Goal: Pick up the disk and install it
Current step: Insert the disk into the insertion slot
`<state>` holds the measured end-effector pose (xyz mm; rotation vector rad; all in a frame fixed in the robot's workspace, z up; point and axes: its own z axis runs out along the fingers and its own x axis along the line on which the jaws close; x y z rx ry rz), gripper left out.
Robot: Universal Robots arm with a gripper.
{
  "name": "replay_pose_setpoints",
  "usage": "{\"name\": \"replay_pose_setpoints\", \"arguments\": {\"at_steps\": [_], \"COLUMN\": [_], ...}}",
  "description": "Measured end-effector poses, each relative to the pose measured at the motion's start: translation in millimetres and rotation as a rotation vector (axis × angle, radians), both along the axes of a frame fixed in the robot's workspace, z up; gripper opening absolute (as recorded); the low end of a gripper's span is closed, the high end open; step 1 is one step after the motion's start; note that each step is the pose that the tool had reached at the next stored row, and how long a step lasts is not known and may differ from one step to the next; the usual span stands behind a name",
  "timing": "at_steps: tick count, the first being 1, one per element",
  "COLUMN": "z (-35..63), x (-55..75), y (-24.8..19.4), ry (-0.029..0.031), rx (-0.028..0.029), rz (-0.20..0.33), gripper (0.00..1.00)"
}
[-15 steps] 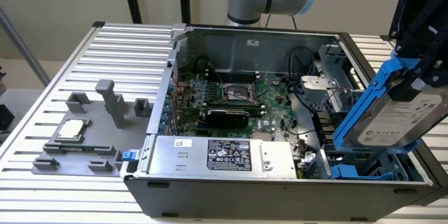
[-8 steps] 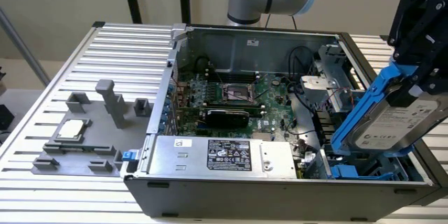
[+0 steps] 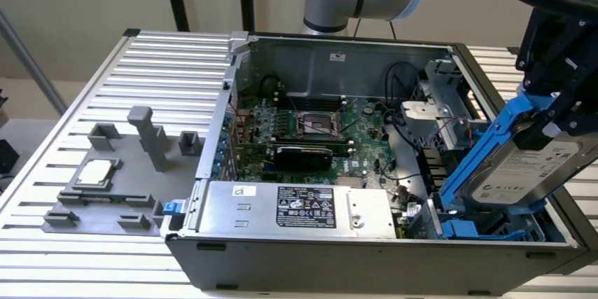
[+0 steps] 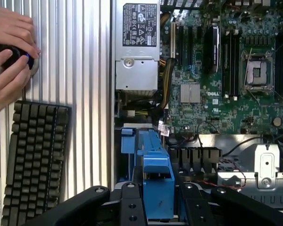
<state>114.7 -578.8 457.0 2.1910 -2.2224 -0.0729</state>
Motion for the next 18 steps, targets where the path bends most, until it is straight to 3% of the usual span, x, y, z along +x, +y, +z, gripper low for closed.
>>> {"name": "replay_pose_setpoints", "arguments": {"at_steps": [18], "z": [-12.9], "x": [0.9], "y": [0.0], "ry": [0.0024], "rx": [0.0], "rz": [0.008], "gripper": [0.0]}}
